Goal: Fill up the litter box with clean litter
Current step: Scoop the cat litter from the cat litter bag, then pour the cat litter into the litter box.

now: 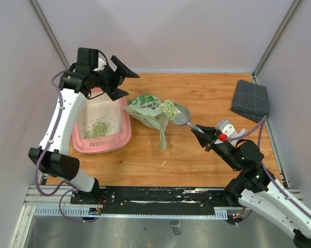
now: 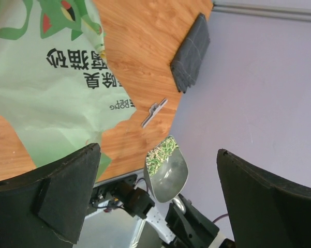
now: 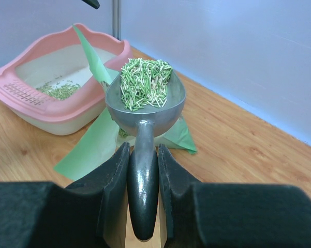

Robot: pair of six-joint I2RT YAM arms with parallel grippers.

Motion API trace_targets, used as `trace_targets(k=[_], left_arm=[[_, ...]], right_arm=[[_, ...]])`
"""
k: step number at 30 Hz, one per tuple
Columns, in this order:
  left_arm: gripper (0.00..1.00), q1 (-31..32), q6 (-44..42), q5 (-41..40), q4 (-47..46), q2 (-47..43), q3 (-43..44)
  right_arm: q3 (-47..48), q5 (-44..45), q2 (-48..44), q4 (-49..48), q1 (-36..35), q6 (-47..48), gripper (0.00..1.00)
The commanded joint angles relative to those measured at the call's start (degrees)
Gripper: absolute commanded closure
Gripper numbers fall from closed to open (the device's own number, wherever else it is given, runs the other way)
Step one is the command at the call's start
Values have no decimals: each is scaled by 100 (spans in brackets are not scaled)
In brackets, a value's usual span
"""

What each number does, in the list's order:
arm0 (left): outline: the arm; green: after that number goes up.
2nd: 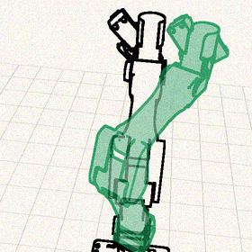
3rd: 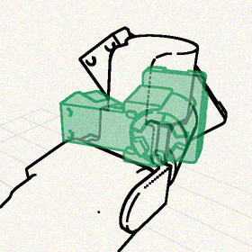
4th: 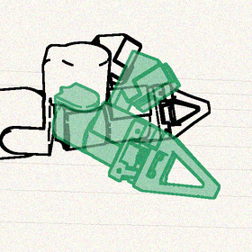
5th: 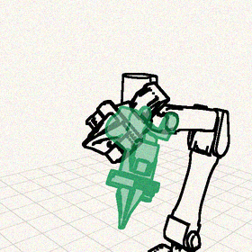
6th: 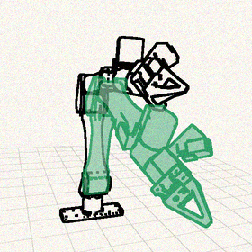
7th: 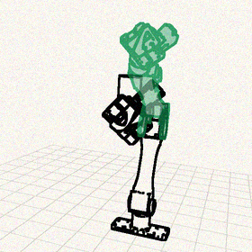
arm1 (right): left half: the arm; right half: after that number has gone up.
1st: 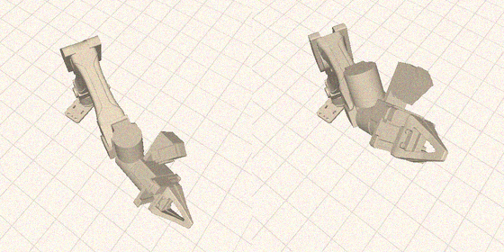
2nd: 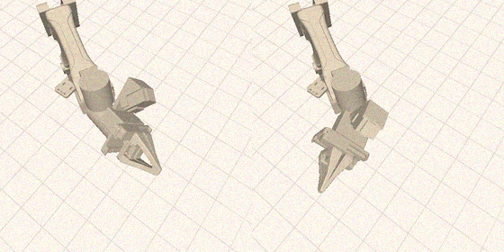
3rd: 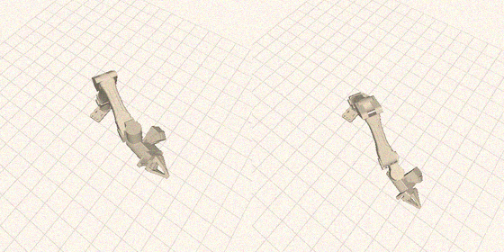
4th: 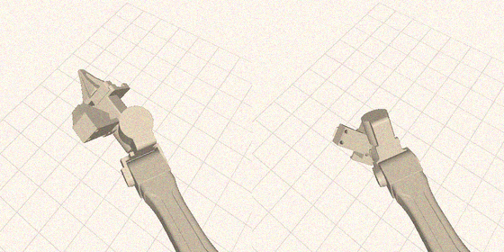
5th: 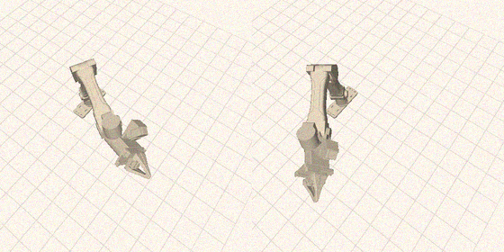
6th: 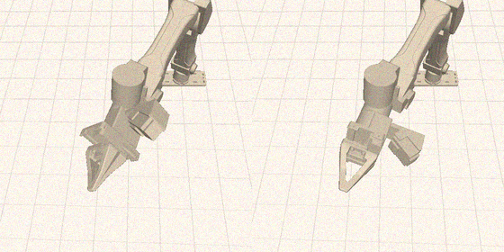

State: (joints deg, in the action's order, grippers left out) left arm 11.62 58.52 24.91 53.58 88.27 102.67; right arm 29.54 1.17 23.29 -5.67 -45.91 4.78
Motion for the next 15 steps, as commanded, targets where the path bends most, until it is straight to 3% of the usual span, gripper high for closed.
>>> trace_targets(k=[1,7,15], left_arm=[[1,-146,-33,-21,212,-294,514],[1,-402,99,25,502,-480,1059],[1,-748,430,397,511,-983,1121]], right_arm=[[522,-195,241,-425,20,82,99],[989,-398,702,-485,17,103,99],[1483,-670,1324,-714,-4,51,99]])
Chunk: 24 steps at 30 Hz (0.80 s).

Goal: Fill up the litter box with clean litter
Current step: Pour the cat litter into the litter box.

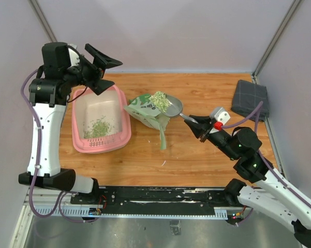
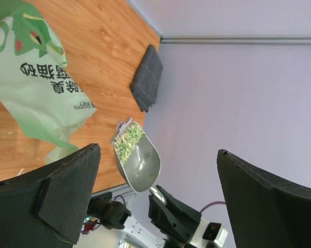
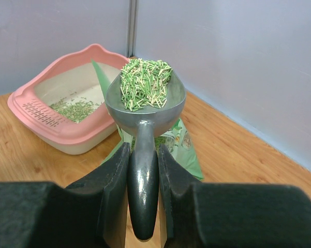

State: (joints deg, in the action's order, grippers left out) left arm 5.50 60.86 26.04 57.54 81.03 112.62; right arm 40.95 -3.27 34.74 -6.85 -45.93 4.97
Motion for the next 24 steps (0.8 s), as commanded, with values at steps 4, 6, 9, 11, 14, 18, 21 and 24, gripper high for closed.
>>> trace_targets(k=[4,6,9,11,14,18,21,24], left_arm=[[1,-234,312,421,117,-466,208],[1,-249,385,448,111,-575,228],[1,-266,479,484,119,-755,228],[1,-280,564,517,131,-862,226],[1,-295,653,551,129,-939,379],[1,-295,848,694,126,-839,805],[1,-295,999,739,44,-803,1048],[1,-295,1116,825,-98,-874,953]], right_arm=[[535,-291,583,-843,-134,-5,99],[643,-306,804,-967,-246,9,99],[857,-249,1178,-1156,-503,121,99],[988,-217,1409,-1260,-687,172,99],[1149,-136,1738,-1410,-964,247,99],[1345,-14,2229,-1672,-1389,325,99],[1501,61,2656,-1896,-1685,321,99],[1699,118,3111,-2065,-1903,276,99]])
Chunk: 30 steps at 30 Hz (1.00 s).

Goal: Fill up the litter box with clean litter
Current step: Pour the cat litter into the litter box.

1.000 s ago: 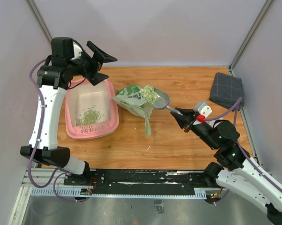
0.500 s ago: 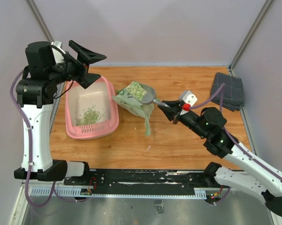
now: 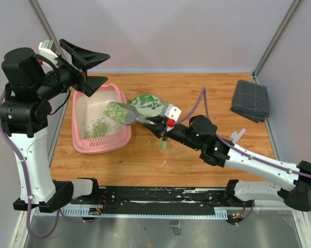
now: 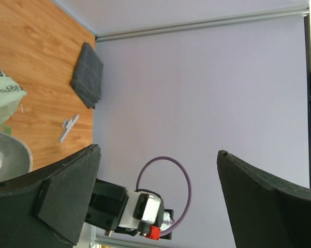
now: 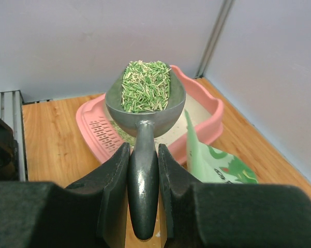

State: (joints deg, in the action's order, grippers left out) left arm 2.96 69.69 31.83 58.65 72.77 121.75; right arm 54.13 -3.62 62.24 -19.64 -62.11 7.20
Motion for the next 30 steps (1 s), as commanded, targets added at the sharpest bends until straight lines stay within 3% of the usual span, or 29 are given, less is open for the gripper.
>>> trace_targets(k=[1,6,14,21,30], left_arm=[[1,-41,245,259,-232,-97,-32],[1,-42,353,288,-561,-365,-516],[1,-50,642,154,-1062,-529,-747],[1,-106,1021,-245,-1671,-628,-895],[1,-516,943,-28,-1989,-555,-1329]], right_arm=[[493,159,582,-822,-331,20,99],[891,337,1345,-827,-425,-107,99],[1721,832,2365,123,-425,370,99],[2377,951,3114,911,-425,1621,99],[3096,944,3575,1656,-455,3362,99]])
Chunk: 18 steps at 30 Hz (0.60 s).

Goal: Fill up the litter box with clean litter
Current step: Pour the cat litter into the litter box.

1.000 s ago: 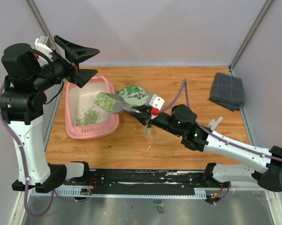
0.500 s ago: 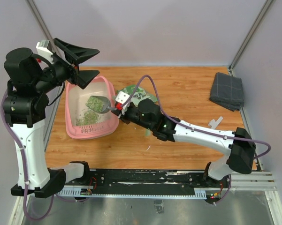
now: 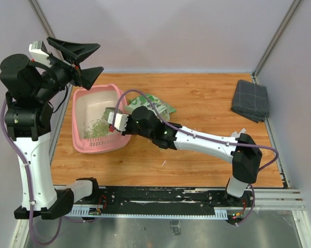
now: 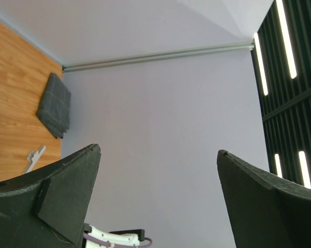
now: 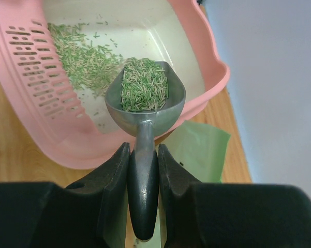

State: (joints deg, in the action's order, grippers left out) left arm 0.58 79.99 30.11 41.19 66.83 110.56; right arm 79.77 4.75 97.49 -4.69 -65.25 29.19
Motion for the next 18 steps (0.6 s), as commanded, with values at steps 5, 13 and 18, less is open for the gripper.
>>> trace_targets(k=[5,13,18], left_arm=[[1,-811,-288,527,-354,-59,-818],[1,-1452,-985,910,-25,11,-1344],[1,-1503,-1315,975,94,-31,-1764]], right_arm=[[687,-6,211,483,-330,2277,99],[283,459,293,484,-727,4246,99],[329,1060,676,290,-804,5194,99]])
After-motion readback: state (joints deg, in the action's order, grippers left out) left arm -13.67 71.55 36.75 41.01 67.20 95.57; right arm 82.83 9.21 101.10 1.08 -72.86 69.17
